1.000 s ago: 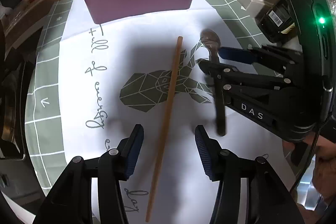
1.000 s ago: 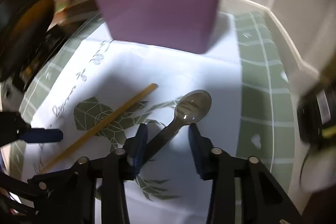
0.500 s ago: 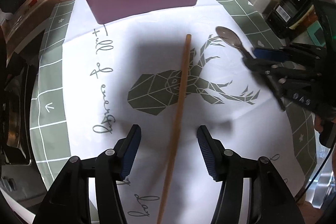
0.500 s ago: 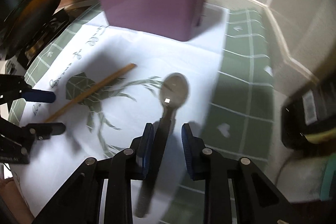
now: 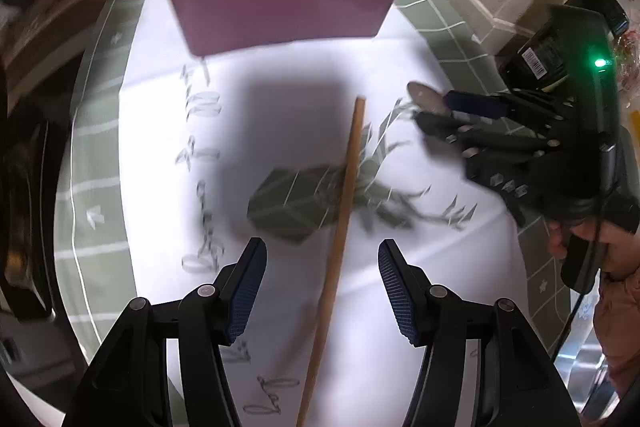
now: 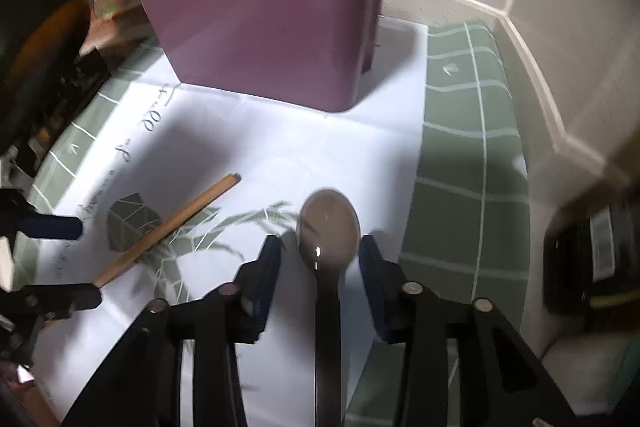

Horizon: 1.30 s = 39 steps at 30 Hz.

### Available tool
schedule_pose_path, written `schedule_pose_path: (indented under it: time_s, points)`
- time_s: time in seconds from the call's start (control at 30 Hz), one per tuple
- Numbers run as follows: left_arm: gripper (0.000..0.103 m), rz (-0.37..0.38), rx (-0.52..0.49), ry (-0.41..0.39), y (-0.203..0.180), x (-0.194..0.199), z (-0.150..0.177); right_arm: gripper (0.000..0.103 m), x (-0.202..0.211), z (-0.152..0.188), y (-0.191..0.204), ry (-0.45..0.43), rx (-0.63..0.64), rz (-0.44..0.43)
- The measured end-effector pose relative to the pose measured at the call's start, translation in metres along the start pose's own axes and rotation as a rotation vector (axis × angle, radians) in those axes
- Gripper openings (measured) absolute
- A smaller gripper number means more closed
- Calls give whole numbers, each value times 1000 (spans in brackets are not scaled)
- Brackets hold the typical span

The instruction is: Organize utensils

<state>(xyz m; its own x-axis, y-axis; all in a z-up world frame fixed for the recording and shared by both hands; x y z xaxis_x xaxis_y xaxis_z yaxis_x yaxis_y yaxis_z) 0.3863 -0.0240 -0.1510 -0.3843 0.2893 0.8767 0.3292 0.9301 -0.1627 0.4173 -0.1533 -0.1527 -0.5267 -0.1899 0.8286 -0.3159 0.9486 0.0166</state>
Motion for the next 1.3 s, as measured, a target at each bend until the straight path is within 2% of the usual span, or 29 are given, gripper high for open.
schedule_pose_path:
  time_s: [0.07,0.2,0.27,0.33,0.47,0.63,0.7,0.73,0.77,0.87,1.0,1.13,1.3]
  points:
    - [58,-27,-52,1,-6,-2,-9,29,1,-2,6,16,28,-21]
    - [54,-71,-142,17,-18,-11,-24,29,13,0,7,-2,28,-43]
    - [38,-79,-196,38,-26,-17,-26,29,22,2,1,-14,2,-50]
    - [35,-79,-220,59,-29,-24,-26,29,28,3,-2,-21,-13,-50]
    - [28,-72,-225,84,-32,-34,-32,29,38,5,-8,-32,-40,-50]
    - [27,-23,-194,149,-36,-50,-36,29,48,11,-17,-36,-66,-51]
    - [27,-17,-187,152,-37,-53,-39,29,49,12,-19,-36,-74,-51]
    - [25,-16,-186,152,-37,-54,-41,29,51,13,-21,-38,-81,-51]
    - [14,-18,-186,149,-37,-55,-43,29,51,14,-21,-39,-85,-50]
    - [7,-14,-182,134,-39,-56,-46,29,55,16,-23,-44,-99,-49]
    - [7,5,-186,70,-44,-42,-49,29,61,16,-23,-56,-116,-62]
    - [7,73,-69,-37,-35,-6,-52,29,70,12,-14,-90,-122,-82]
    - [7,72,39,-254,-13,61,-54,29,82,-2,3,-158,-104,-99]
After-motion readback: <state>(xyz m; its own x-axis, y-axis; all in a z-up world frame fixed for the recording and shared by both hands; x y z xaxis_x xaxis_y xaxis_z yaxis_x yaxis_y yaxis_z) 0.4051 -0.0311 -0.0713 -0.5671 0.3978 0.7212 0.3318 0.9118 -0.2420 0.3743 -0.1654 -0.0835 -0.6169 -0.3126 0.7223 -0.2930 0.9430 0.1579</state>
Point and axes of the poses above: each gripper's, at about its wrist camera, not at the fingertips, and x roughly against the way its jaws point, y to its left, z to its underside, the point moved 4 cm from there along -x, roughly the way its jaws point, and after that the axes turned 12 degrees about -y, right-handed, at the moved point
